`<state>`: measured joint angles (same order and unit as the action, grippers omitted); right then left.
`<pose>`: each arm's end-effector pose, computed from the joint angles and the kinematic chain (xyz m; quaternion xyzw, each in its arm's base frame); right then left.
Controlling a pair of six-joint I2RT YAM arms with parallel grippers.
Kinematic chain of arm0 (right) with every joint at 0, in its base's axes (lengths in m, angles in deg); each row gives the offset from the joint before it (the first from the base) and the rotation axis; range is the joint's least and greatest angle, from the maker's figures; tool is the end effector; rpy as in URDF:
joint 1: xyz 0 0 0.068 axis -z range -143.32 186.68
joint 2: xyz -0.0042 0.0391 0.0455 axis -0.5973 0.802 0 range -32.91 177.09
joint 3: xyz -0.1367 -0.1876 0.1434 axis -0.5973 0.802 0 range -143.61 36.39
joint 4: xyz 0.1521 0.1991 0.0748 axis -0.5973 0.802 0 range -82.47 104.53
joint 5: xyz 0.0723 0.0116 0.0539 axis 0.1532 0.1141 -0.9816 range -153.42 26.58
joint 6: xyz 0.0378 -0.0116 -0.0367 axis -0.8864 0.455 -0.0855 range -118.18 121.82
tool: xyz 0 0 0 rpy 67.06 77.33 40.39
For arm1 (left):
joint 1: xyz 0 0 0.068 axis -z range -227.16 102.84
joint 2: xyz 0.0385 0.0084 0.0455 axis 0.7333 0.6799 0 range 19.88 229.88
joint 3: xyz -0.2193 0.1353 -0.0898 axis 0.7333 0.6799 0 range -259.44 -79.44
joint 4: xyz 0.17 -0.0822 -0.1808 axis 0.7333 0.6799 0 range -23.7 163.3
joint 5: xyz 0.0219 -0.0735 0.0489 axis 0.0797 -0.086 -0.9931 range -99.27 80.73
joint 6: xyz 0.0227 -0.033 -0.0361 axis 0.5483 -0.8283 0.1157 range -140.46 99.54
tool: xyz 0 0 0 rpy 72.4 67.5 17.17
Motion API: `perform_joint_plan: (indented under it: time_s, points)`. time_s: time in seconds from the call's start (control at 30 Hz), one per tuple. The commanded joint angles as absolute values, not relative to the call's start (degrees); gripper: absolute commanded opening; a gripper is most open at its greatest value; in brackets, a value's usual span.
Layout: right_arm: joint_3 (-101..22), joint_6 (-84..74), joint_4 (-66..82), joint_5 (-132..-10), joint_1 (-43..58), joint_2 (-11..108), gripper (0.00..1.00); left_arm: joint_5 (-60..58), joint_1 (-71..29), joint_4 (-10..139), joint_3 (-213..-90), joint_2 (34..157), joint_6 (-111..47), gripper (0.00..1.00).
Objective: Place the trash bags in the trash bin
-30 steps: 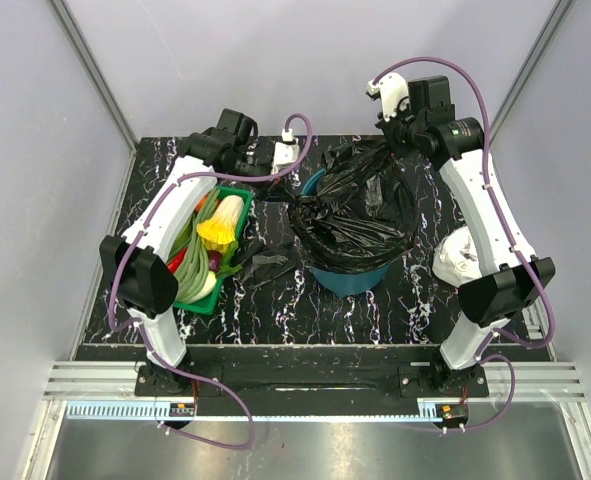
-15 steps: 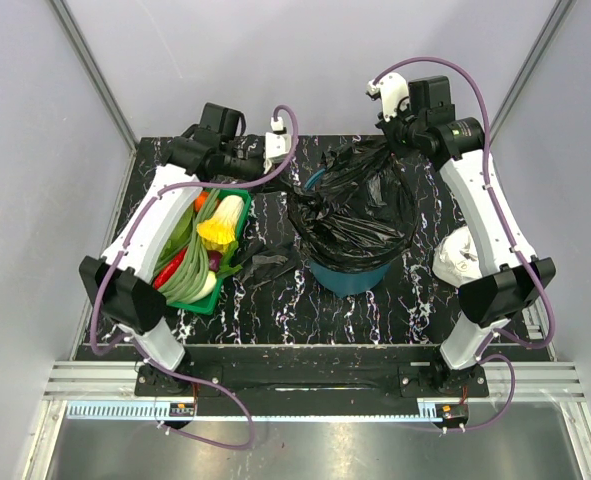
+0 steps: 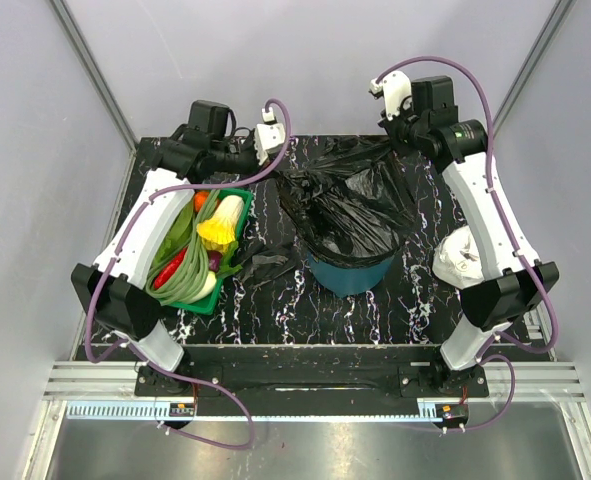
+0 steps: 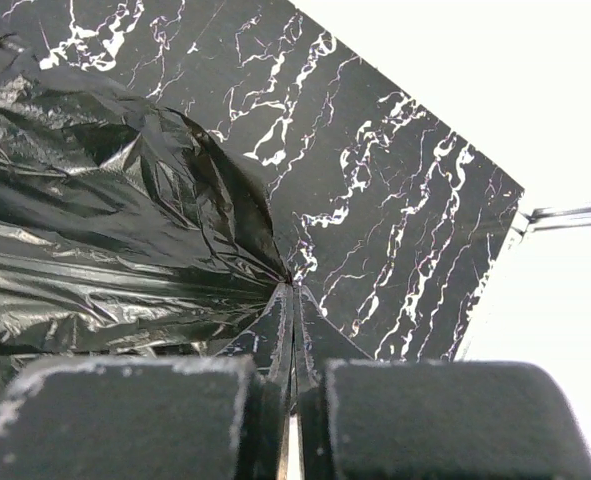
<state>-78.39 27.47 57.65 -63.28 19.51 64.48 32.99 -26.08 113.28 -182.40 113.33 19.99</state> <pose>0.3459 0.1068 0.4466 -0.3198 0.8173 -0.0365 0.4779 0.3154 -0.1473 0.4157 0.5649 0.6372 -0.2493 0.4612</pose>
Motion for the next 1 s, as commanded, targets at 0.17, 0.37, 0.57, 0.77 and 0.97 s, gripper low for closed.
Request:
perform_joint_plan:
  time_s: [0.17, 0.37, 0.57, 0.77, 0.97]
  points:
    - [-75.59, 27.92, 54.11, -60.61, 19.36, 63.34, 0.0, 27.37, -27.21, 107.78, -177.27, 111.11, 19.18, 0.0]
    - [-71.11, 28.27, 52.7, -59.47, 19.27, 62.28, 0.0, 30.71, -26.95, 109.1, -174.72, 111.55, 20.41, 0.0]
    - [-69.16, 28.19, 52.53, -59.47, 19.27, 62.19, 0.0, 33.35, -25.1, 111.56, -173.49, 113.48, 21.99, 0.0]
    - [-72.14, 26.69, 54.28, -61.84, 19.27, 60.88, 0.04, 34.23, -23.26, 111.56, -173.49, 114.62, 21.29, 0.0]
    - [-74.96, 25.47, 58.23, -63.25, 19.27, 58.68, 0.29, 34.15, -21.24, 110.69, -172.44, 114.98, 20.76, 0.02]
